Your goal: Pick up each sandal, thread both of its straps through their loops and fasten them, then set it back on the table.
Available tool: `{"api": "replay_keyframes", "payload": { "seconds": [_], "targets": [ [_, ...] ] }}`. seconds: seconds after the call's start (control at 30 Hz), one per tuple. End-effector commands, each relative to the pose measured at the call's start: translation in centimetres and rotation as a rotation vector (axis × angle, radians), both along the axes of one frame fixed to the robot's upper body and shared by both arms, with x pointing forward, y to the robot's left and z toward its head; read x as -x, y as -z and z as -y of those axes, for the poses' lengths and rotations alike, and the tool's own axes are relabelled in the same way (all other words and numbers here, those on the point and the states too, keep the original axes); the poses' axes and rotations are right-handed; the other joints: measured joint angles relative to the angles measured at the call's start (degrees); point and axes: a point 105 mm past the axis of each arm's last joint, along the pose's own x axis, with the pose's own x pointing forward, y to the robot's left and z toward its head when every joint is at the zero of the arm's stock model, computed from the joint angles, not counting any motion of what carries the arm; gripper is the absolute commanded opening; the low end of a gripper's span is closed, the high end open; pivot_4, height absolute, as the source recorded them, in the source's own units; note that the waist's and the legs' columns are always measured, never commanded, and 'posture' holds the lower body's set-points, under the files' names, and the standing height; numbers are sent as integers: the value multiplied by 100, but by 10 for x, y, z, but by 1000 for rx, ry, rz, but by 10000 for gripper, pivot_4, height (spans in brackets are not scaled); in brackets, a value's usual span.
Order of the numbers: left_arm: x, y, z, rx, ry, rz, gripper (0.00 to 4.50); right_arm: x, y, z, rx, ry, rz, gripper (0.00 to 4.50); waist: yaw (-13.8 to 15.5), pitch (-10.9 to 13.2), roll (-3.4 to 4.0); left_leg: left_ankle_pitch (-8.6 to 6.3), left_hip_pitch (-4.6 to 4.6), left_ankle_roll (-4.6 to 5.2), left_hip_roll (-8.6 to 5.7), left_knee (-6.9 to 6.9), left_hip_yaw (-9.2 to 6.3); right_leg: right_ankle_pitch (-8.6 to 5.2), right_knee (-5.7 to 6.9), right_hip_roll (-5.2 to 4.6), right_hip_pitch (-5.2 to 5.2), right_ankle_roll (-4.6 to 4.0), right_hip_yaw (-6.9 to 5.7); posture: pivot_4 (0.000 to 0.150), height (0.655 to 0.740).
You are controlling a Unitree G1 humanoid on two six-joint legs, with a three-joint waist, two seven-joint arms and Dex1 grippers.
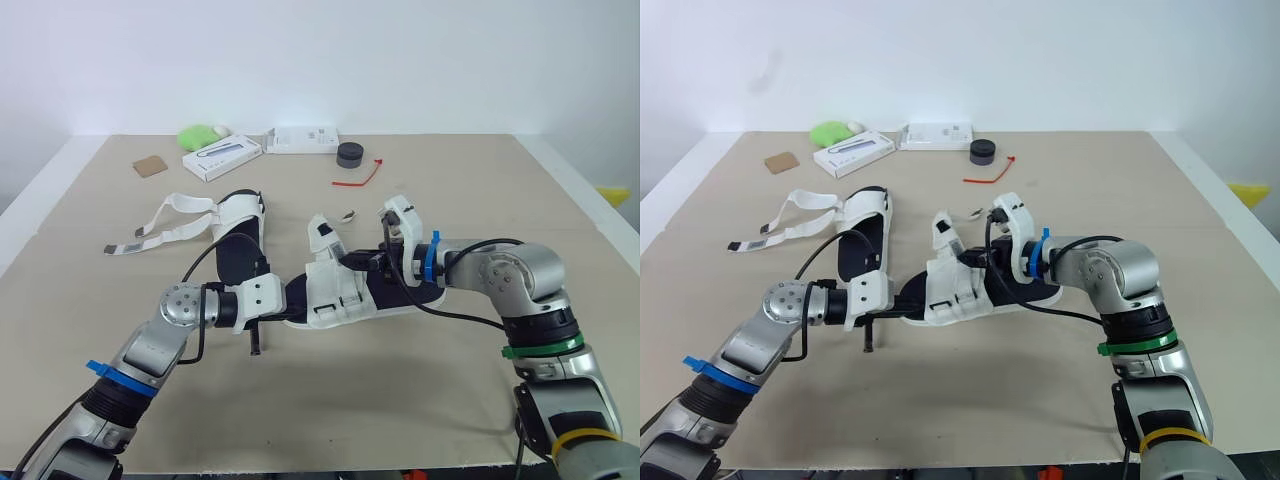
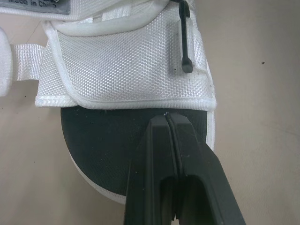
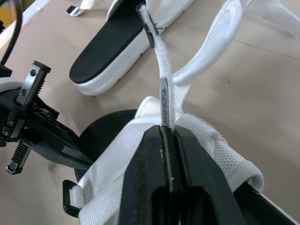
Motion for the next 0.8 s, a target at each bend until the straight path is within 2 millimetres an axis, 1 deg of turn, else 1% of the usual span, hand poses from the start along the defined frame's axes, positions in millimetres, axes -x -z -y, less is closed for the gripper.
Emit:
{"api": "replay_keyframes", "payload": {
  "seconds": [0.03, 0.07, 0.13, 0.17, 0.2, 0.23, 0.27, 0.33, 0.4, 0.5, 0.57, 0.6, 0.63, 0.67, 0.7, 0.73, 0.77, 0.8],
  "targets": [
    [4, 30, -8, -74, -42, -100, 0, -7, -15, 10, 39, 23, 113, 17477, 0, 0, 0, 0, 0, 0, 0, 0, -1, 0, 0, 0, 0, 0, -1, 1500, 7400],
    [4, 30, -8, -74, -42, -100, 0, -7, -20, 10, 48, 14, 160, 22125, 0, 0, 0, 0, 0, 0, 0, 0, -1, 0, -1, 0, 0, 0, -1, 1500, 7400],
    [4, 30, -8, -73, -42, -100, 0, -7, -25, 11, 62, 0, 217, 28698, 1, 0, 0, 0, -3, 0, -1, 0, -2, -1, -3, -1, -1, 2, -3, 1500, 7400],
    [3, 30, -8, -74, -42, -100, 0, -8, -28, 11, 72, -8, 247, 30751, 1, 0, 0, 0, -4, 0, -1, 0, -3, -2, -3, -1, -1, 2, -2, 1500, 7400],
    [3, 30, -8, -74, -42, -100, 0, -7, -32, 12, 82, -16, 280, 35089, 1, 0, 0, 0, -4, 0, -1, 0, -3, -2, -4, -1, -1, 3, -3, 1500, 7400],
    [3, 29, -7, -74, -41, -100, 0, -7, -35, 13, 88, -23, 303, 36982, -1, 0, 1, 0, -5, 0, -1, 0, -3, -3, -6, -1, -2, 4, -3, 1500, 7400],
    [3, 29, -8, -74, -41, -99, 0, -8, -39, 13, 91, -25, 330, 40927, -2, 1, 1, -1, -6, -1, -1, 0, -3, -4, -7, -1, -2, 4, -3, 1500, 7400],
    [2, 29, -8, -75, -41, -99, 0, -9, -47, 11, 111, -47, 406, 40927, -1, 1, 1, -2, -10, -1, -2, -1, -6, -6, -9, -1, -3, 7, -6, 1500, 7400],
    [1, 29, -7, -74, -40, -97, 0, -10, -61, 5, 108, -64, 508, 40927, -2, 1, 1, -2, -12, -1, -2, -1, -11, -7, -11, -2, -3, 8, -8, 1500, 7400],
    [1, 28, -7, -72, -40, -95, 0, -9, -73, -6, 53, -92, 553, 40927, -2, 1, 2, -2, -12, -1, -2, -1, -13, -6, -12, -2, -3, 8, -9, 1500, 7400],
    [1, 28, -8, -73, -40, -94, 0, -4, -73, -16, 51, -157, 584, 35906, -3, 1, 2, -2, -12, -1, -3, -1, -14, -6, -12, -2, -3, 8, -10, 1500, 7400],
    [1, 28, -8, -73, -37, -92, 0, -3, -69, -20, 59, -184, 590, 31375, -4, 1, 2, -2, -12, -1, -2, 0, -14, -6, -12, -1, -3, 8, -10, 1500, 7400],
    [2, 28, -7, -73, -34, -90, 0, -3, -65, -23, 67, -199, 593, 29866, -4, 1, 2, -2, -12, -1, -2, 0, -15, -6, -12, -1, -3, 8, -10, 1500, 7400],
    [2, 28, -7, -72, -32, -89, 0, -2, -62, -24, 79, -218, 594, 26690, -3, 1, 2, -2, -12, -1, -2, -1, -15, -6, -12, -1, -3, 8, -10, 1500, 7400],
    [2, 28, -8, -72, -33, -88, 0, -4, -57, -26, 90, -233, 586, 22579, 3, 1, 2, -2, -12, -1, -2, -1, -17, -6, -12, -1, -2, 7, -11, 1500, 7400],
    [2, 28, -8, -72, -34, -87, 0, -5, -54, -26, 103, -249, 581, 19728, 3, 1, 2, -2, -15, -1, -4, -1, -27, -8, -13, -4, -2, 5, -19, 1500, 7400],
    [2, 27, -8, -72, -35, -86, 0, -5, -51, -26, 111, -259, 578, 15207, 2, 1, 2, -2, -15, -2, -4, -1, -28, -10, -14, -8, -1, 5, -23, 1500, 7400],
    [1, 28, -9, -76, -35, -83, 0, -5, -46, -26, 140, -286, 573, 12386, 2, 1, 2, -2, -17, -2, -5, -1, -28, -11, -14, -13, -2, 4, -28, 1500, 7400]
  ]
}}
